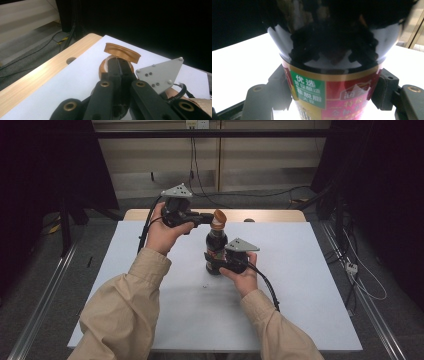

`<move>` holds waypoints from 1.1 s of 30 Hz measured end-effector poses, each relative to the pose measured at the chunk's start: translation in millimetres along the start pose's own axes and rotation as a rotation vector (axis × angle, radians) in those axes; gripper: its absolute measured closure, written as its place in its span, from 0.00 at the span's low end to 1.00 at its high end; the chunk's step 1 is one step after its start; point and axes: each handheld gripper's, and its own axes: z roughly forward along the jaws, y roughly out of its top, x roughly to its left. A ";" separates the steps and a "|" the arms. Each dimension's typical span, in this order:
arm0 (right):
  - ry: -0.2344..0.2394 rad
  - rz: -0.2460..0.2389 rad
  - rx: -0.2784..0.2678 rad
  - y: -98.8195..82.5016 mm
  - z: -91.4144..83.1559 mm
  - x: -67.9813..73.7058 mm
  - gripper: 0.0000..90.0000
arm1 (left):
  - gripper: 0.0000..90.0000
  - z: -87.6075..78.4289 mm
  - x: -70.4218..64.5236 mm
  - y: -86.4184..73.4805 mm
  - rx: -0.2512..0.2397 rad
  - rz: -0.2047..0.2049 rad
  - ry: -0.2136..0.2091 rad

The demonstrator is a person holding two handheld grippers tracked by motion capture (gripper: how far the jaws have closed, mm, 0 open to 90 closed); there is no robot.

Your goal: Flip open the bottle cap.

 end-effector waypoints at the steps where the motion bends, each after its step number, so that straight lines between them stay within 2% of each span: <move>1: 0.000 0.001 0.002 0.0 -0.1 0.1 0.34 | 1.00 -0.1 0.1 0.1 0.002 0.000 0.001; 24: -0.001 0.001 0.002 0.1 0.1 0.4 0.34 | 1.00 -0.7 -0.4 2.3 -0.007 -0.002 -0.001; 30: 0.001 -0.005 0.000 0.1 0.3 0.6 0.34 | 1.00 -0.4 -1.6 3.9 -0.023 -0.006 -0.010; 33: -0.003 -0.009 -0.001 0.0 0.5 1.3 0.34 | 1.00 1.1 -2.1 5.1 -0.009 0.005 0.002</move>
